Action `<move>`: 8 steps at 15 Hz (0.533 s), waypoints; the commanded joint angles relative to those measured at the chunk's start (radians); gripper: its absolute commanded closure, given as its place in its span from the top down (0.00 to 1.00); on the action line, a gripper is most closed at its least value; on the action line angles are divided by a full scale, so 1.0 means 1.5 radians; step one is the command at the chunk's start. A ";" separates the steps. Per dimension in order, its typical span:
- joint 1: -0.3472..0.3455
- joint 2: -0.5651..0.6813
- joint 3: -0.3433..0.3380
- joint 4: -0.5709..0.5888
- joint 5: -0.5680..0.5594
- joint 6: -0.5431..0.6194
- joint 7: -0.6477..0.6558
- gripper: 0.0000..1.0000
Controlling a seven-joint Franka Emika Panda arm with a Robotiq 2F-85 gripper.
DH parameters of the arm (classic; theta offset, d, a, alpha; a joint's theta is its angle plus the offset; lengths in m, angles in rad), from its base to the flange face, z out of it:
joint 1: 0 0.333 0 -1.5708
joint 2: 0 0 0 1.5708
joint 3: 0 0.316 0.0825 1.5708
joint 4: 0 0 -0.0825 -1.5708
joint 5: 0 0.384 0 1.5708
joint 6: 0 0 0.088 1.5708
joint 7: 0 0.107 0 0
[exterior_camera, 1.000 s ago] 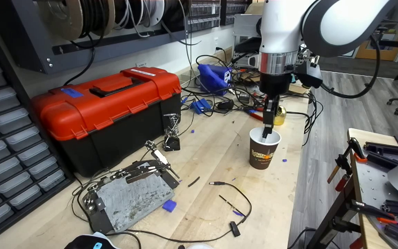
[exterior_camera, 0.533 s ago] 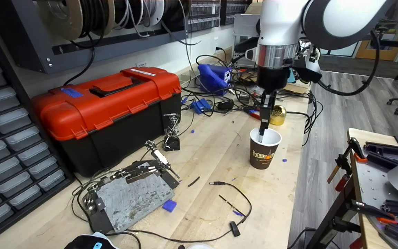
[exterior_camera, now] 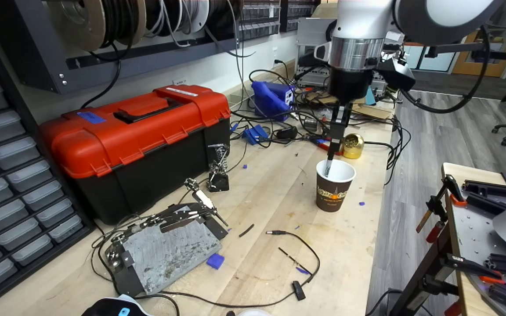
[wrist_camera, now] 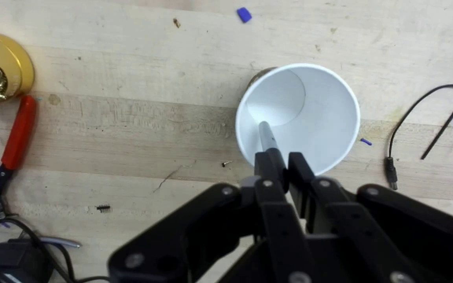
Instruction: Put the black sharpie on the table
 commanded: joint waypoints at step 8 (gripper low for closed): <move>-0.020 -0.090 -0.011 0.099 -0.058 -0.170 -0.007 0.03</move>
